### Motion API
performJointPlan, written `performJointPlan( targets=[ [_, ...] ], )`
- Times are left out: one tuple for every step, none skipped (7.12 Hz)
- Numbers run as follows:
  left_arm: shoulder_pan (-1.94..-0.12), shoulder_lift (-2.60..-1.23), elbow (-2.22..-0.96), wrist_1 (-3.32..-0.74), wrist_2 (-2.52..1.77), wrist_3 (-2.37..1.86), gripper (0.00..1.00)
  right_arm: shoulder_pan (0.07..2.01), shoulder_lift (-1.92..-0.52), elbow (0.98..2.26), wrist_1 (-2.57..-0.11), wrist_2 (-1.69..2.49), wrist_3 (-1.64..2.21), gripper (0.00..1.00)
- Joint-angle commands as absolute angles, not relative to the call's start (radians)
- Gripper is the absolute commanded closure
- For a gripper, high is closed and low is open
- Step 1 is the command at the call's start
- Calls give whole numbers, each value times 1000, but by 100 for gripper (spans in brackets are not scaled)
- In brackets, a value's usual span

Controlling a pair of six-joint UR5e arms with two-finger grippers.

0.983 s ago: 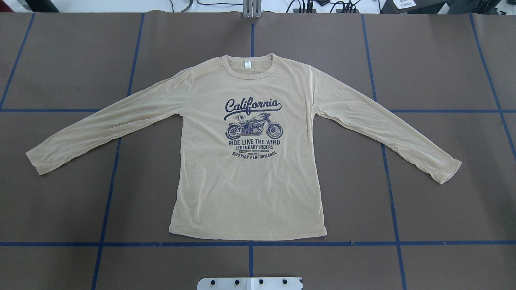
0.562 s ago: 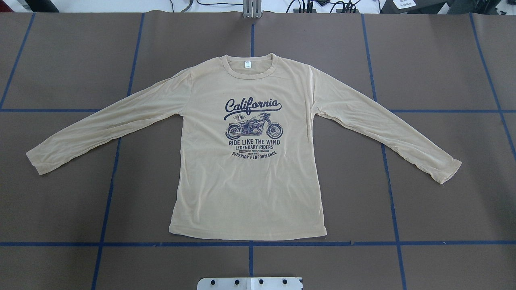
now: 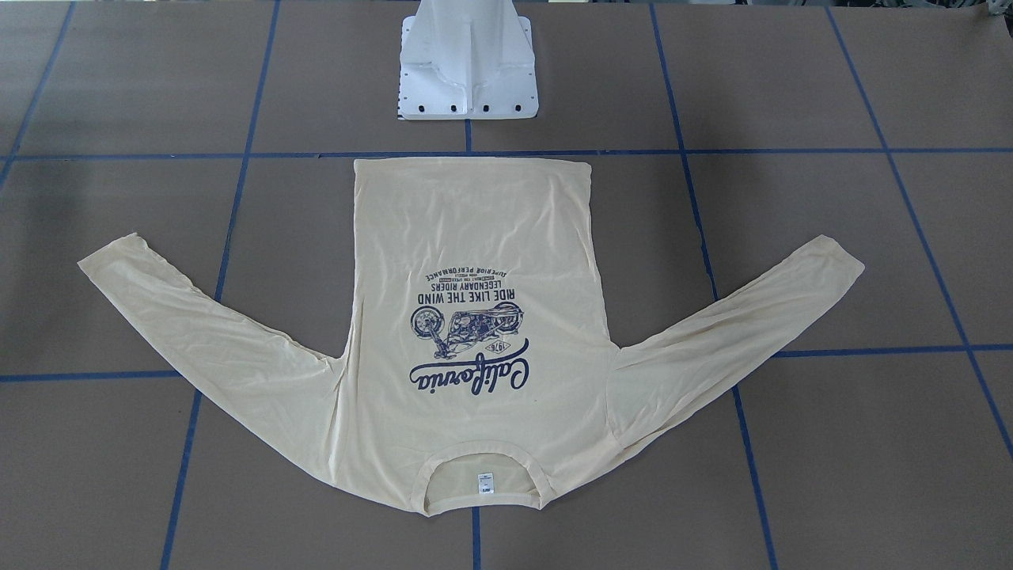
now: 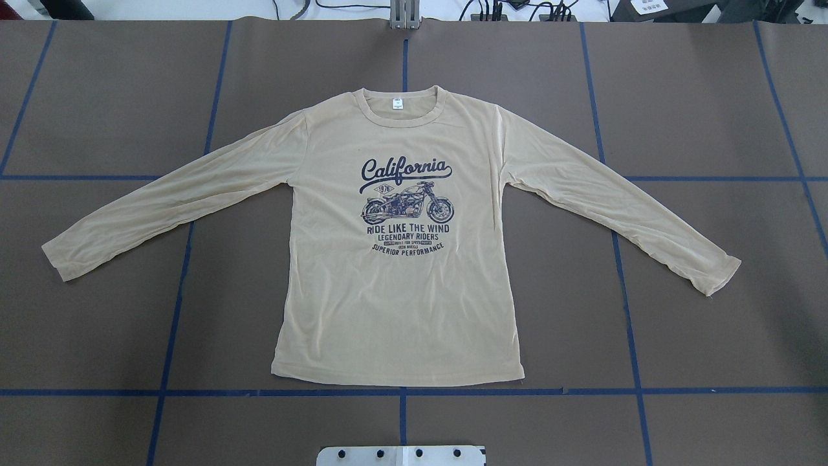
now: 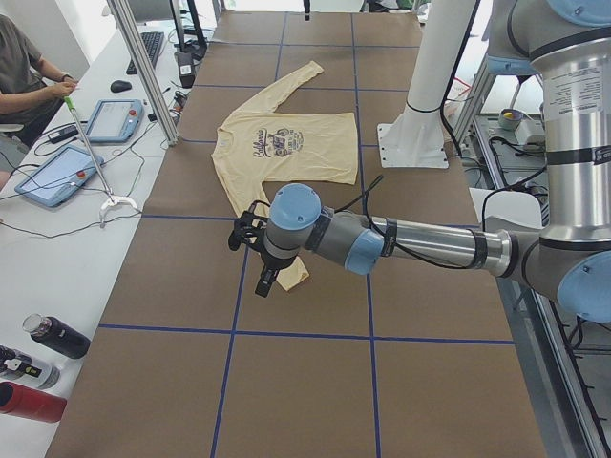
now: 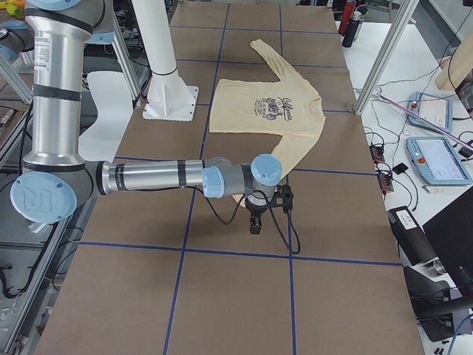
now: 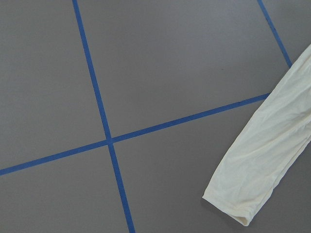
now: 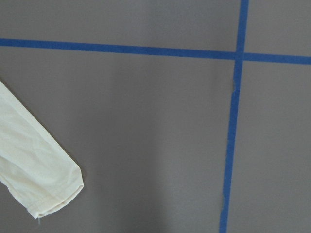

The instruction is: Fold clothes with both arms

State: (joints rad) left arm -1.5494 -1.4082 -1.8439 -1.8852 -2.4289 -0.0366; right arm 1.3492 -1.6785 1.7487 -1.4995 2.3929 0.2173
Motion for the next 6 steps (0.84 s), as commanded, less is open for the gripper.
performJointPlan(
  targets=[
    [-1549, -1408, -1844, -1893, -2430, -37, 0, 1197, -1678, 1743, -1287, 2390, 583, 1],
    [-1549, -1408, -1844, -1893, -2430, -37, 0, 1146, -1678, 1730, -1188, 2355, 704, 1],
    [-1548, -1408, -1844, -1894, -2430, -37, 0, 1119, -1678, 1700, -1151, 2339, 742, 2],
    [-1548, -1408, -1844, -1894, -2430, -37, 0, 1097, -1678, 1688, -1129, 2335, 744, 2],
    [-1548, -1408, -1844, -1894, -2430, -38, 0, 1082, -1678, 1677, -1131, 2321, 745, 4],
    [-1548, -1408, -1844, -1894, -2430, -37, 0, 1072, -1663, 1637, -1129, 2322, 774, 4]
  ],
)
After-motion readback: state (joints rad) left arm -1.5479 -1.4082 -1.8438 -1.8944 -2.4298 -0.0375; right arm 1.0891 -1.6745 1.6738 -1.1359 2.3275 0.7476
